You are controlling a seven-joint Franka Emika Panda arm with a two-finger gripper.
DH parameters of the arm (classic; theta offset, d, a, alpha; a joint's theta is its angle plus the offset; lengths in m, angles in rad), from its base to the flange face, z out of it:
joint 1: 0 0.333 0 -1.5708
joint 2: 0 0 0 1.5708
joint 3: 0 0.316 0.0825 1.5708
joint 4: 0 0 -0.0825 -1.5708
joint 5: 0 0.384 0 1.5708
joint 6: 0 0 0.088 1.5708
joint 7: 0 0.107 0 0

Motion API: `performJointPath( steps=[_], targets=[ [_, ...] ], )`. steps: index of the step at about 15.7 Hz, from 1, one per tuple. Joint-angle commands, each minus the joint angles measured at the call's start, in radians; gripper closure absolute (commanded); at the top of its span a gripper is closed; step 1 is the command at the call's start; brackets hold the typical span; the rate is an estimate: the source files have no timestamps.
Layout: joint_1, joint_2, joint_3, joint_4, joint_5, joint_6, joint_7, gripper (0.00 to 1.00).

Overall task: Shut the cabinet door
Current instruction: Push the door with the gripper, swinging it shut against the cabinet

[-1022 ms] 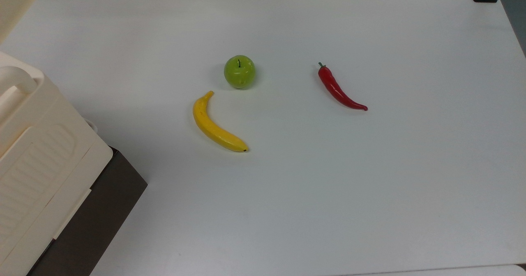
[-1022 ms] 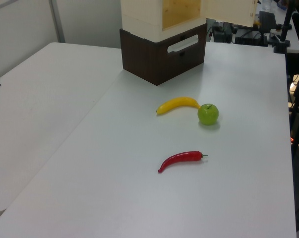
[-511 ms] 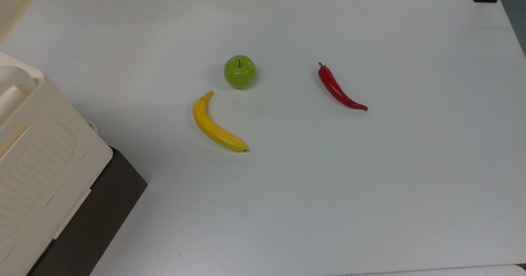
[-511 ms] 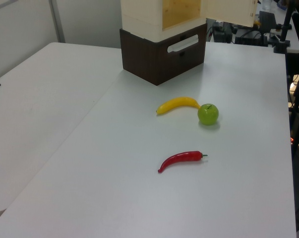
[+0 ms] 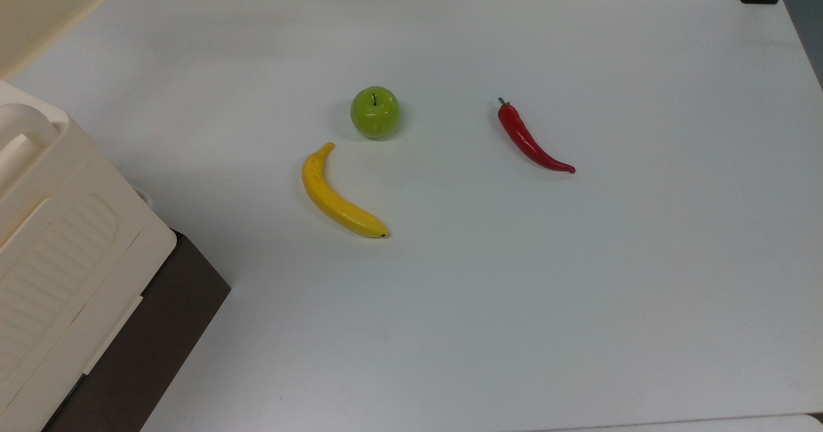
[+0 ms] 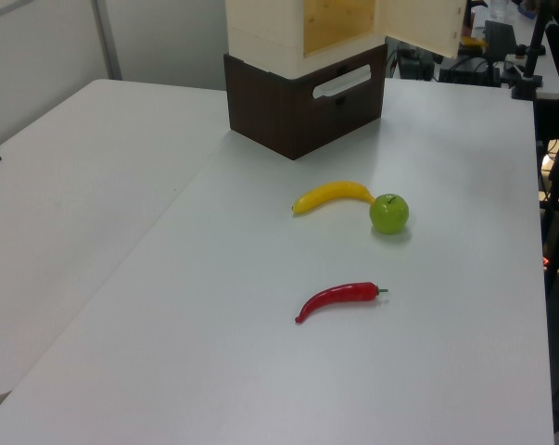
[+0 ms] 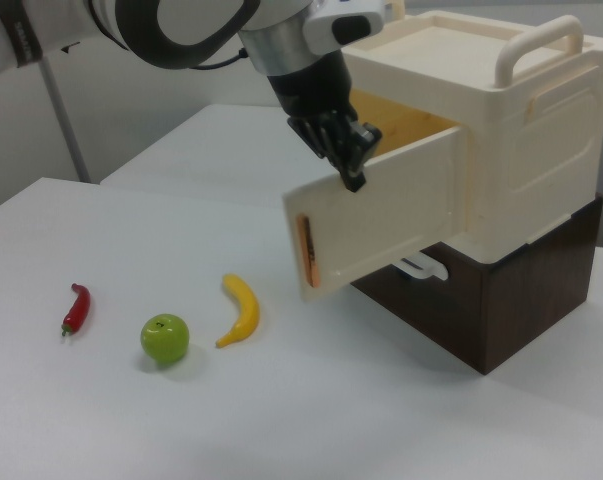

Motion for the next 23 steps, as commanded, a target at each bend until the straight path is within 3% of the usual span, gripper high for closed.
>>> performJointPath(
  steps=[1,4,8,13,23],
  targets=[
    [0.059,0.012,-0.002,-0.012,0.047,0.036,0.071,1.00],
    [0.093,0.034,0.001,-0.014,0.090,0.125,0.123,1.00],
    [0.095,0.084,0.073,-0.014,0.096,0.278,0.160,1.00],
    [0.121,0.173,0.100,-0.014,0.087,0.603,0.211,1.00],
    [0.145,0.183,0.099,-0.044,0.075,0.637,0.217,1.00]
  ],
)
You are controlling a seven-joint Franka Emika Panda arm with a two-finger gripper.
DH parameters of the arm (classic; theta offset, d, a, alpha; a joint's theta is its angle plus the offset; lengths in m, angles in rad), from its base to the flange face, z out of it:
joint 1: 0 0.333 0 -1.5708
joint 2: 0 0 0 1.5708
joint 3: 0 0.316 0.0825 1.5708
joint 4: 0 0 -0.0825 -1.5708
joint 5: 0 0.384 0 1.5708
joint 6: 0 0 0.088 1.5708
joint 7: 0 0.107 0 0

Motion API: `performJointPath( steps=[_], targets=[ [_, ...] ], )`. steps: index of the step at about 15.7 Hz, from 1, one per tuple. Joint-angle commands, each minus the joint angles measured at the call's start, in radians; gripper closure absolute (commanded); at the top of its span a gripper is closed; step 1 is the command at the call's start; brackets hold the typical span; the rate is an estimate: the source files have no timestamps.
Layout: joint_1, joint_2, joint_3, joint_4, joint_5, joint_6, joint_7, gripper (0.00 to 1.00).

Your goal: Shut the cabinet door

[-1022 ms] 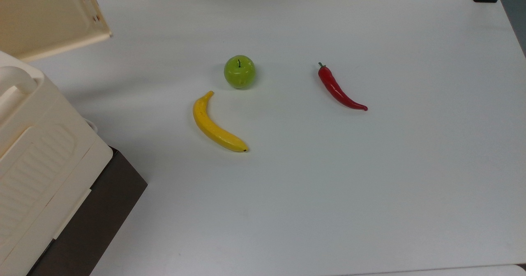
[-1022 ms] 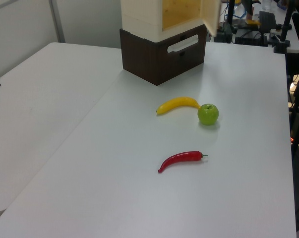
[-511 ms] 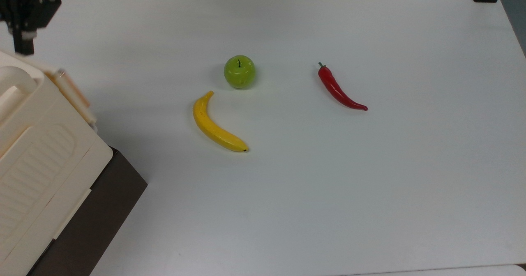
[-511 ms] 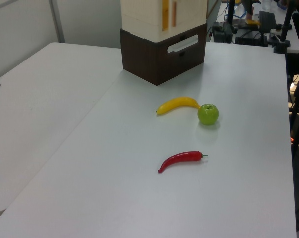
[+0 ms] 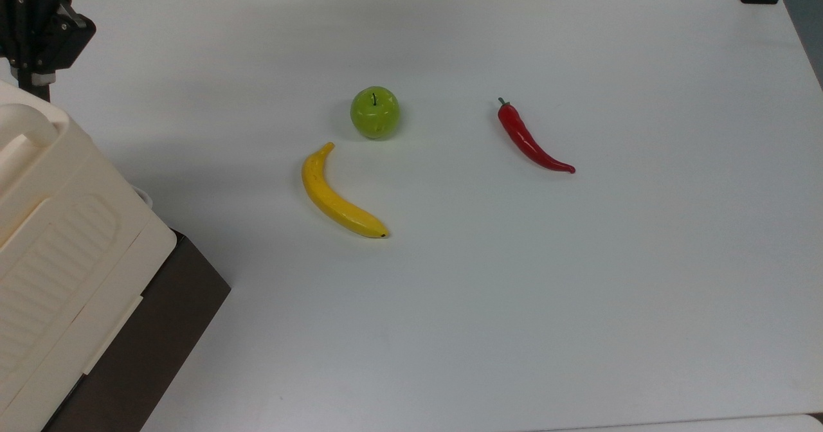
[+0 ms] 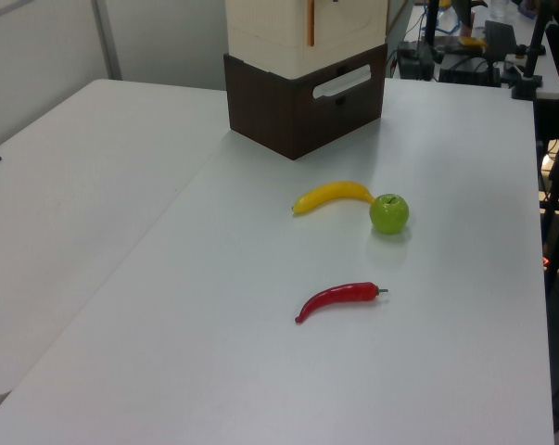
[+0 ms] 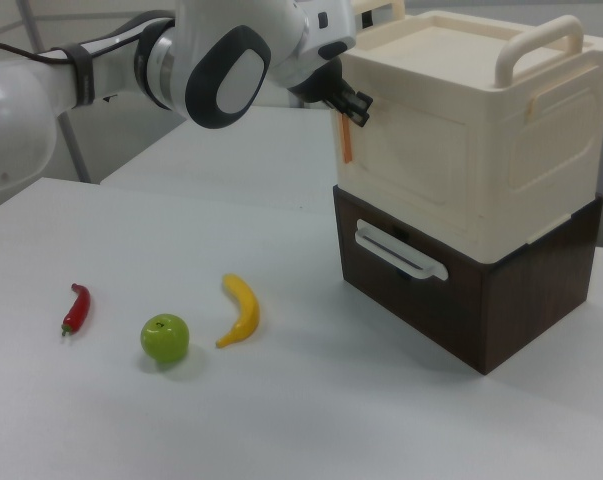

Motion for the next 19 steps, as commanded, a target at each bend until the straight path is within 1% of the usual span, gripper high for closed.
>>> performJointPath(
  steps=[1,3,7,11,12,14,16,17,19],
  targets=[
    [0.046,-0.055,-0.004,-0.072,-0.008,-0.022,0.021,1.00],
    [0.066,-0.098,-0.003,-0.097,-0.031,-0.137,0.020,1.00],
    [0.171,-0.147,-0.003,-0.097,-0.145,-0.419,0.021,1.00],
    [0.276,-0.188,0.002,-0.100,-0.188,-0.663,0.013,1.00],
    [0.297,-0.201,0.010,-0.103,-0.196,-0.703,0.012,1.00],
    [0.311,-0.230,0.031,-0.132,-0.200,-0.752,0.009,1.00],
    [0.316,-0.262,0.057,-0.185,-0.199,-0.754,0.007,1.00],
    [0.316,-0.268,0.063,-0.204,-0.197,-0.755,0.007,0.97],
    [0.316,-0.268,0.065,-0.219,-0.190,-0.755,0.013,0.97]
  ],
)
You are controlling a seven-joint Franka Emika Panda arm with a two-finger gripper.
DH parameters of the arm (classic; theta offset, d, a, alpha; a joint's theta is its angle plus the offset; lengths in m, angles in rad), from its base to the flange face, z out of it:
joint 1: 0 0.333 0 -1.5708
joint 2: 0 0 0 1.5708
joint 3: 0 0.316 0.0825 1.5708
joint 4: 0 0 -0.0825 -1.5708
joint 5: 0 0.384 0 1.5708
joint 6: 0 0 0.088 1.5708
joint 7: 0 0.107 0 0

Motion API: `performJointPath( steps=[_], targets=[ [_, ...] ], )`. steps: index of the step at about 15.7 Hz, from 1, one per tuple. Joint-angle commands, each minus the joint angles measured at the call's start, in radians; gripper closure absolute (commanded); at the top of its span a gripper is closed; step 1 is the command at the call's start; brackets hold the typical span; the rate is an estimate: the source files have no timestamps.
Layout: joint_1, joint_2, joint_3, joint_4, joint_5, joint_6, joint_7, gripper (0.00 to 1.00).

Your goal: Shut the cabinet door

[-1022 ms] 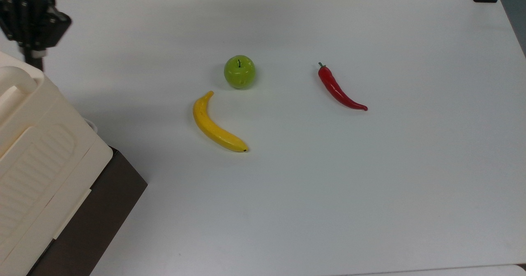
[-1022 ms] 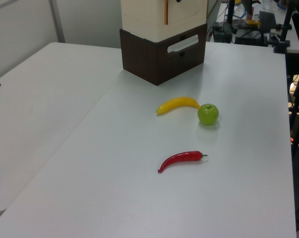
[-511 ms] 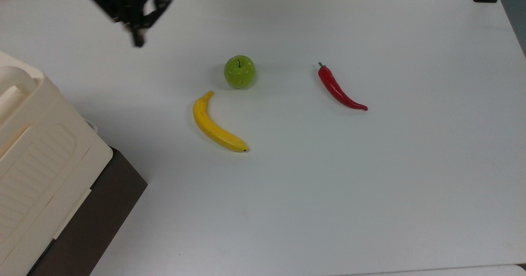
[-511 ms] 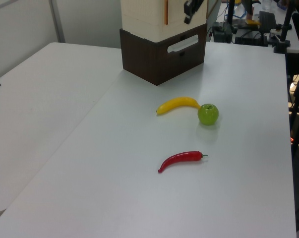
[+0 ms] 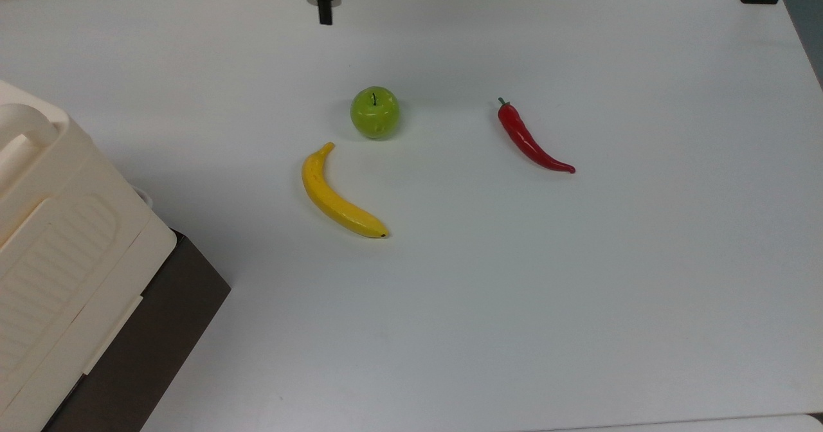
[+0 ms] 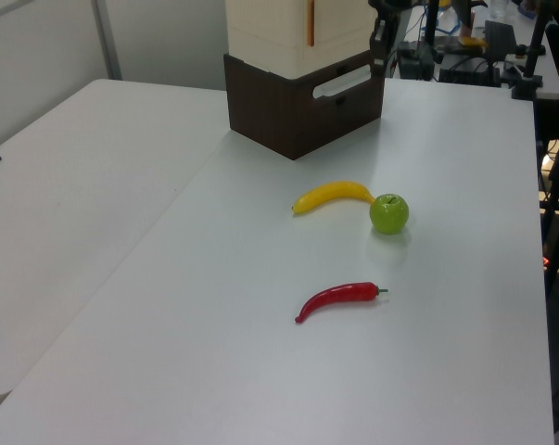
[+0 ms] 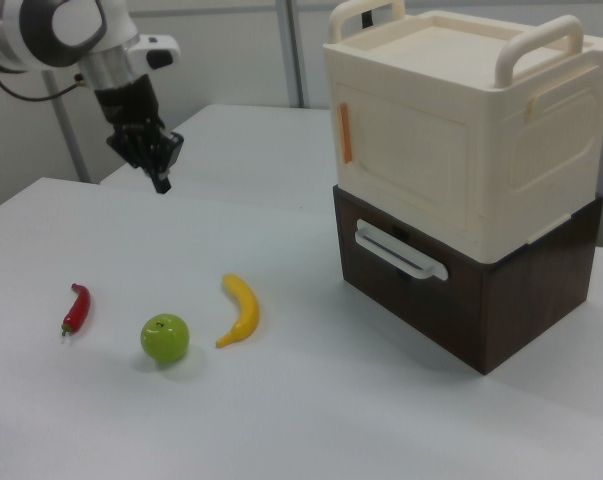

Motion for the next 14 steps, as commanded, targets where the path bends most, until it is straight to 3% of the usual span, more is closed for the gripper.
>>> performJointPath(
  steps=[1,3,6,8,10,14],
  targets=[
    [0.000,-0.048,0.008,-0.087,-0.005,-0.003,0.014,0.90],
    [-0.006,-0.050,0.006,-0.092,-0.003,-0.012,0.016,0.82],
    [-0.014,-0.050,0.010,-0.098,-0.002,-0.025,0.016,0.33],
    [-0.049,-0.050,0.043,-0.107,-0.002,-0.029,0.016,0.01],
    [-0.112,-0.050,0.103,-0.108,-0.002,-0.034,0.017,0.00],
    [-0.117,-0.050,0.102,-0.101,-0.002,-0.065,0.017,0.00]
  ],
)
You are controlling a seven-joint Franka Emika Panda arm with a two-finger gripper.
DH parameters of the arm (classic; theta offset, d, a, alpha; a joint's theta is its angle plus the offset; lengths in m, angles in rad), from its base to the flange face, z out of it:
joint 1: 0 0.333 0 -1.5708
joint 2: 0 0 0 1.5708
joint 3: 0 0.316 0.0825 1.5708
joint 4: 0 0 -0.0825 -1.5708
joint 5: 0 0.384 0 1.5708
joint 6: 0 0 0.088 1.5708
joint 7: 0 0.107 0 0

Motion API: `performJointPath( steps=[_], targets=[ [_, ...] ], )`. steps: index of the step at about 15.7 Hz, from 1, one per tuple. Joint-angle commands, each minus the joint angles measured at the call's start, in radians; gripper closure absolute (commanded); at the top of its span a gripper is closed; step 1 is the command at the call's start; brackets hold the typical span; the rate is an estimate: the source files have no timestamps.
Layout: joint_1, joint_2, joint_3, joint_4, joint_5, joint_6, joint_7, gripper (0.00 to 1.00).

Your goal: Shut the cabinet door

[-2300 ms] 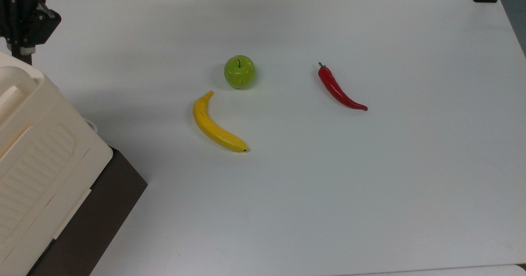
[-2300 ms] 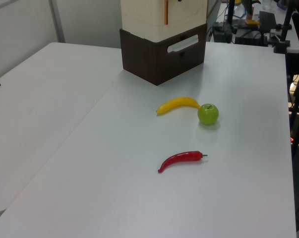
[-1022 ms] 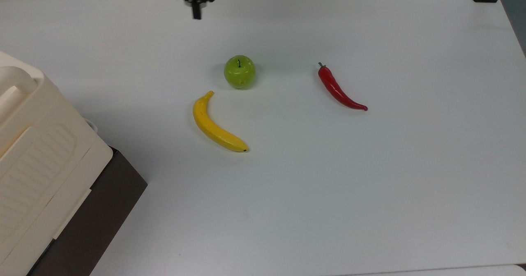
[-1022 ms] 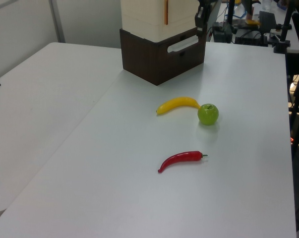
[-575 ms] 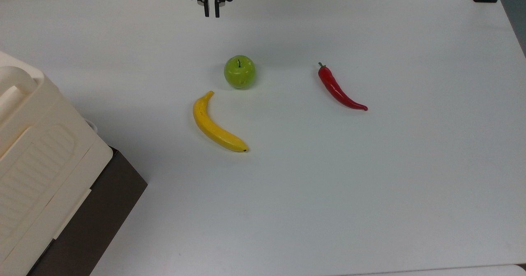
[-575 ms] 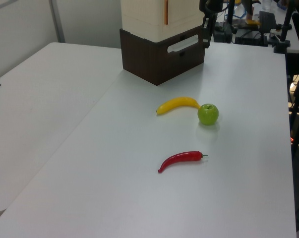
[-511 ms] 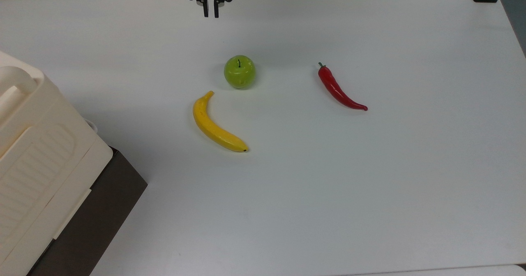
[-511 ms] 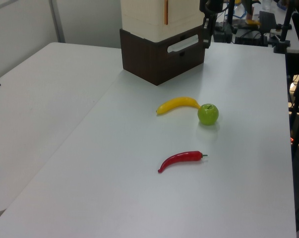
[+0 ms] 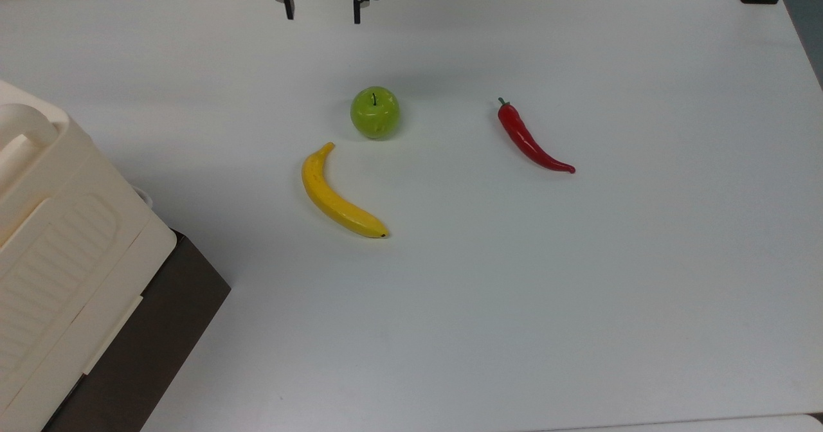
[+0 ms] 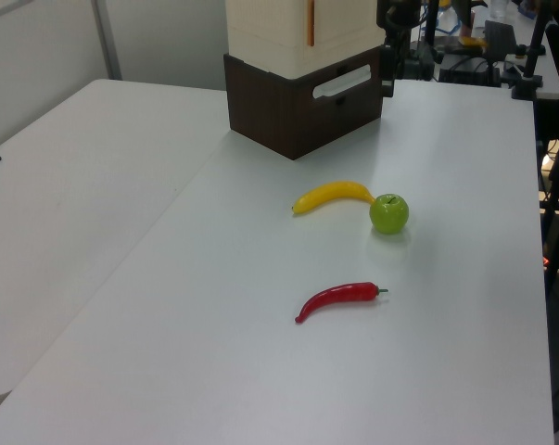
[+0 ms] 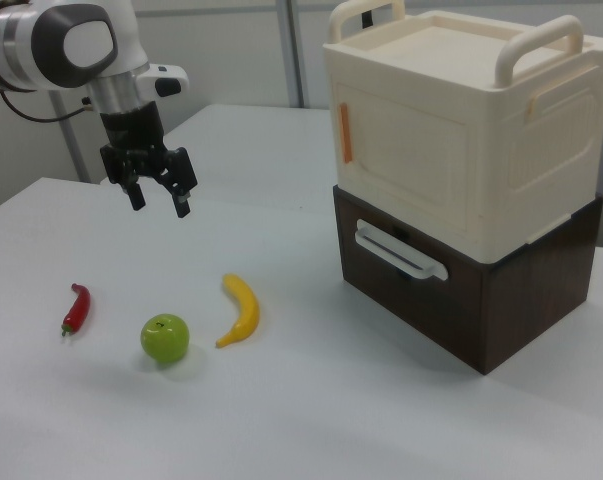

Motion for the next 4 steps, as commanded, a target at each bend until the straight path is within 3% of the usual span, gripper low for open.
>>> performJointPath(
  steps=[1,4],
  targets=[
    [-0.016,-0.036,0.017,-0.026,-0.002,-0.044,0.018,0.00],
    [-0.019,-0.036,0.015,-0.007,-0.002,-0.048,0.018,0.00]
  ],
)
